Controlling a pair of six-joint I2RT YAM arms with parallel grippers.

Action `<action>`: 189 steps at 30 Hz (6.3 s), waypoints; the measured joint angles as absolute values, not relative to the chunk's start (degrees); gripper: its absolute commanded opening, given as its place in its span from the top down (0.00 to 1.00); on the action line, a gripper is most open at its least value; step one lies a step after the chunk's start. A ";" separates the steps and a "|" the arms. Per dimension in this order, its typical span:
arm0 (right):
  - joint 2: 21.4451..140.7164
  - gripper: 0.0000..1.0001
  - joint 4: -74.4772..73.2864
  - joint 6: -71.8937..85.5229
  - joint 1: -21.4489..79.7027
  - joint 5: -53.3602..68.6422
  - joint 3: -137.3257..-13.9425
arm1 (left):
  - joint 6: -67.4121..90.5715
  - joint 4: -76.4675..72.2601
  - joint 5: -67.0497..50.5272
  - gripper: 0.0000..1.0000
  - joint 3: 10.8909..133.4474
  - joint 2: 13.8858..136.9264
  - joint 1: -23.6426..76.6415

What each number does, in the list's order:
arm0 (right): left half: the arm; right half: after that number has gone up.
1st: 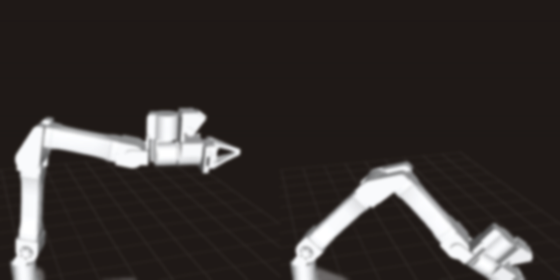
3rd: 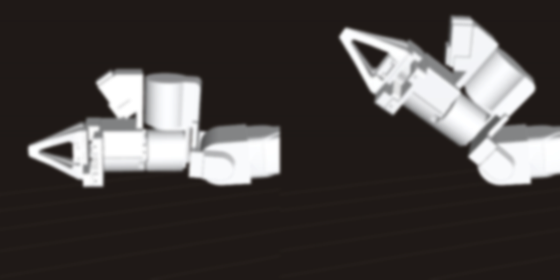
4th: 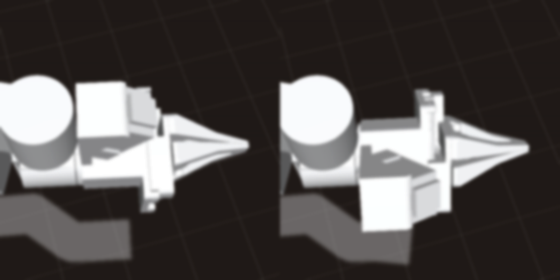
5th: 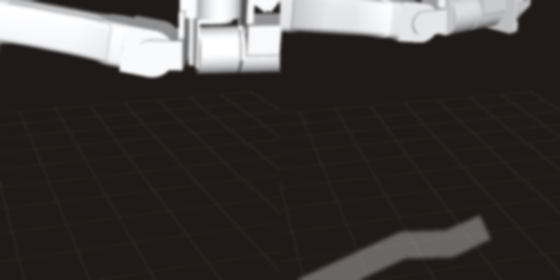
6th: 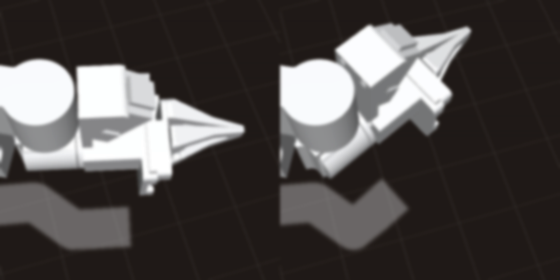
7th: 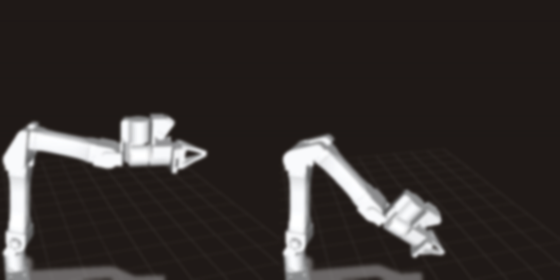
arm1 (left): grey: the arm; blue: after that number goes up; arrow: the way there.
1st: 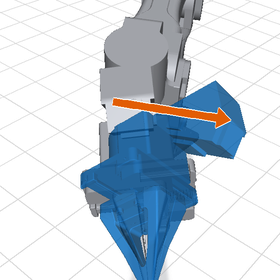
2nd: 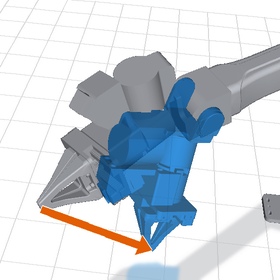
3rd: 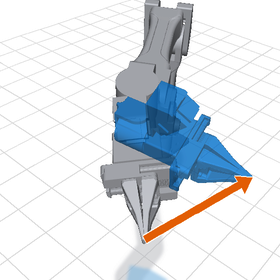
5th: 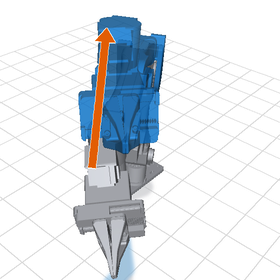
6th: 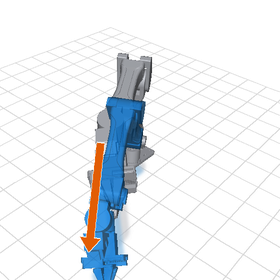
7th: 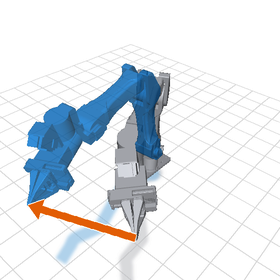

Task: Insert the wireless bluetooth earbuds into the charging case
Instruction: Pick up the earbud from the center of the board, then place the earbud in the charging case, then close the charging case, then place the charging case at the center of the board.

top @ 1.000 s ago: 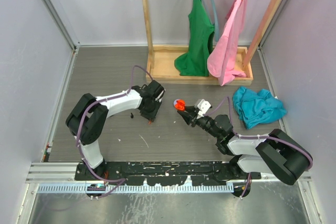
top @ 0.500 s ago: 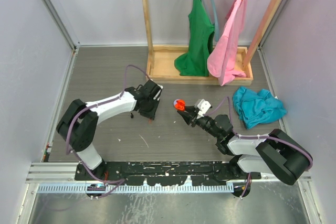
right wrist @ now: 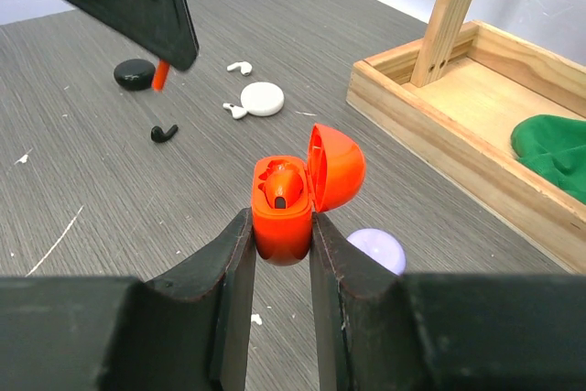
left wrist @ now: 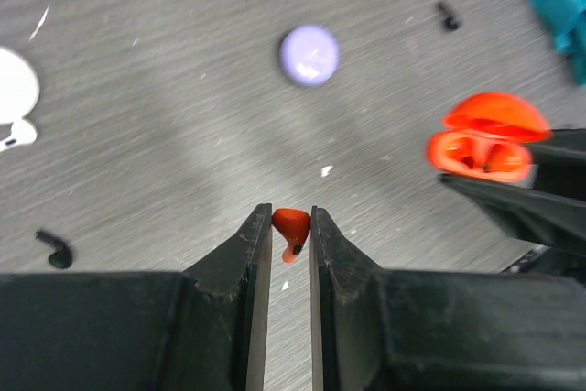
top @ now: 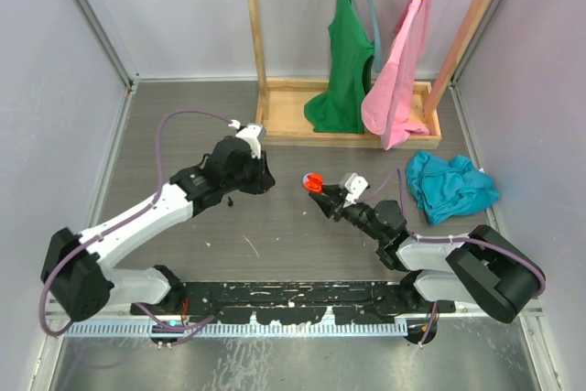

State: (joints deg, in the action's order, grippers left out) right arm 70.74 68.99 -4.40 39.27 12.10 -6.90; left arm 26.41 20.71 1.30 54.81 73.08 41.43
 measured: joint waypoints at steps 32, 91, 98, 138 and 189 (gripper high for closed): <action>70.91 0.99 72.60 -2.76 39.24 13.65 -6.85 | 38.96 -18.48 6.04 0.88 43.57 72.18 50.89; 71.13 0.99 72.40 -1.54 39.27 19.05 -7.68 | 30.17 -2.37 0.89 0.31 45.71 59.42 48.14; 67.37 0.99 64.62 -1.63 39.27 24.64 -12.40 | 28.21 0.54 -15.77 0.27 45.89 58.65 39.51; 67.40 0.99 58.59 4.89 39.27 32.62 -20.49 | 47.59 -26.48 -52.66 0.40 42.50 70.22 28.80; 88.53 0.68 25.80 34.26 26.00 4.58 -30.00 | 23.03 11.27 9.82 0.02 30.50 47.55 29.19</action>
State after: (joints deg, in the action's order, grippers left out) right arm 88.53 25.80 34.26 26.00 4.58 -30.00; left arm 23.03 11.27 9.82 30.50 47.55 29.19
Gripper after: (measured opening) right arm 0.318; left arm 0.983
